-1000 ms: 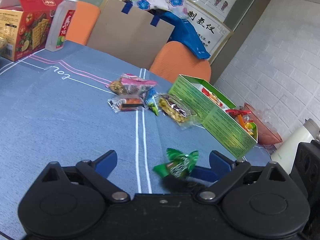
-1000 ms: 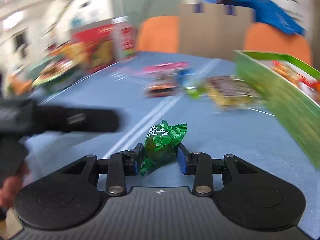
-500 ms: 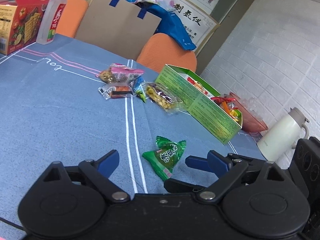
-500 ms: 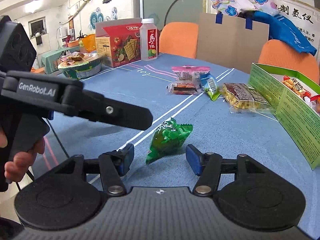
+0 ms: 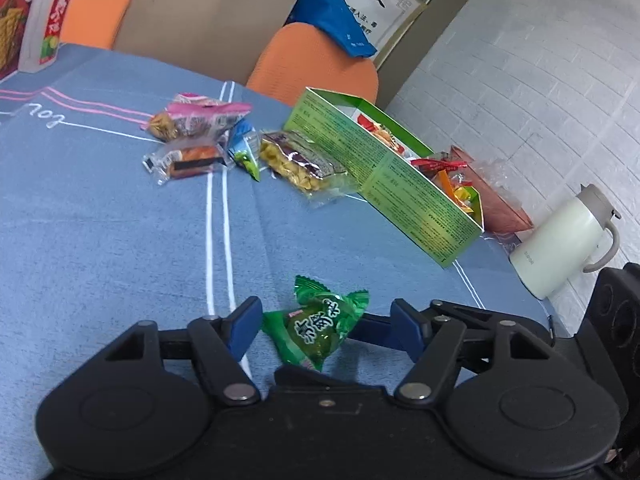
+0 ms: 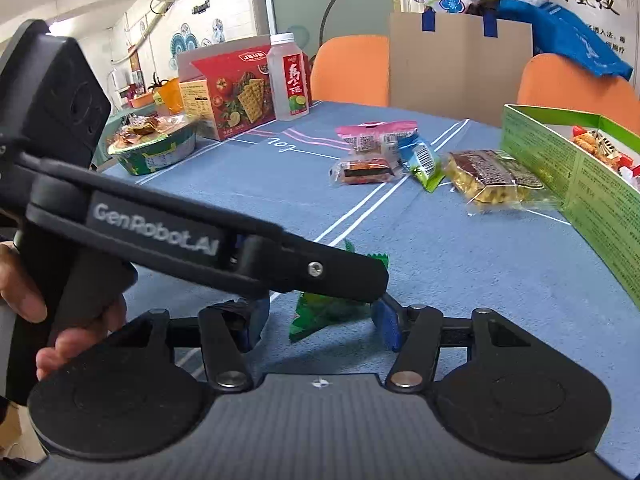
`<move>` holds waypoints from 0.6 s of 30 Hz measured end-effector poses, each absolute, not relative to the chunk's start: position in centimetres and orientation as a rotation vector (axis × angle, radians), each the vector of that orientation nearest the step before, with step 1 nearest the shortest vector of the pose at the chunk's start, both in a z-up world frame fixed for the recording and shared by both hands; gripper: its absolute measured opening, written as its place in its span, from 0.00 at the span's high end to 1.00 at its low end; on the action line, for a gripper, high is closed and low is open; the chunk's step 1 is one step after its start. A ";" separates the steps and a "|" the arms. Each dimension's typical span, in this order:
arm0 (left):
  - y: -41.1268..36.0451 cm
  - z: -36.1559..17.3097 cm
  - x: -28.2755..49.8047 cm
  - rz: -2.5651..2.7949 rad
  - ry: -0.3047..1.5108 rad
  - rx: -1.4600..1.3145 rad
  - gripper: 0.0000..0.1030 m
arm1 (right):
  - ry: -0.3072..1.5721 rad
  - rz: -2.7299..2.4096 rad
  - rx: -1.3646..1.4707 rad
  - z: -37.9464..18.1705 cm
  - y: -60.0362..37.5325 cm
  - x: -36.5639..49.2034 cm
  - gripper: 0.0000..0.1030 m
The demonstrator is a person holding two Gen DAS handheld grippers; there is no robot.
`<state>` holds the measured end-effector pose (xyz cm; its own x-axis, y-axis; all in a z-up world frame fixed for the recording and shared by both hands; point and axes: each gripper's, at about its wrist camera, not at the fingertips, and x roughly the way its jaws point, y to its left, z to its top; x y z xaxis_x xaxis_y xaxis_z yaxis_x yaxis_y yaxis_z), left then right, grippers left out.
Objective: Organize snacks
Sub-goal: 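Carry the green candy packet into the green box and release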
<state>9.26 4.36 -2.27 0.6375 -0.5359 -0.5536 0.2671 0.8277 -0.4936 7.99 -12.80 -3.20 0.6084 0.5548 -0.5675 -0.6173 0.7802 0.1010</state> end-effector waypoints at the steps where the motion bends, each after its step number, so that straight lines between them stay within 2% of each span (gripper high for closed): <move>1: 4.2 -2.3 9.4 -0.469 0.752 -0.374 0.08 | 0.621 0.670 -0.099 -3.2 -12.8 8.2 0.23; 2: 4.0 -2.3 9.4 -0.463 0.753 -0.359 0.14 | 0.627 0.669 -0.082 -3.2 -13.0 8.4 0.24; 4: 4.1 -2.3 9.6 -0.462 0.757 -0.365 0.14 | 0.634 0.668 -0.063 -3.4 -13.3 8.7 0.28; 5: 4.1 -2.3 9.5 -0.466 0.757 -0.370 0.21 | 0.631 0.668 -0.057 -3.4 -13.5 8.7 0.31; 10: 2.3 -1.2 9.0 -0.499 0.733 -0.325 0.24 | 0.608 0.640 -0.047 -3.2 -14.9 8.2 0.36; 18: -3.3 3.4 12.2 -0.626 0.646 -0.224 0.25 | 0.468 0.534 -0.063 0.2 -19.7 8.6 0.37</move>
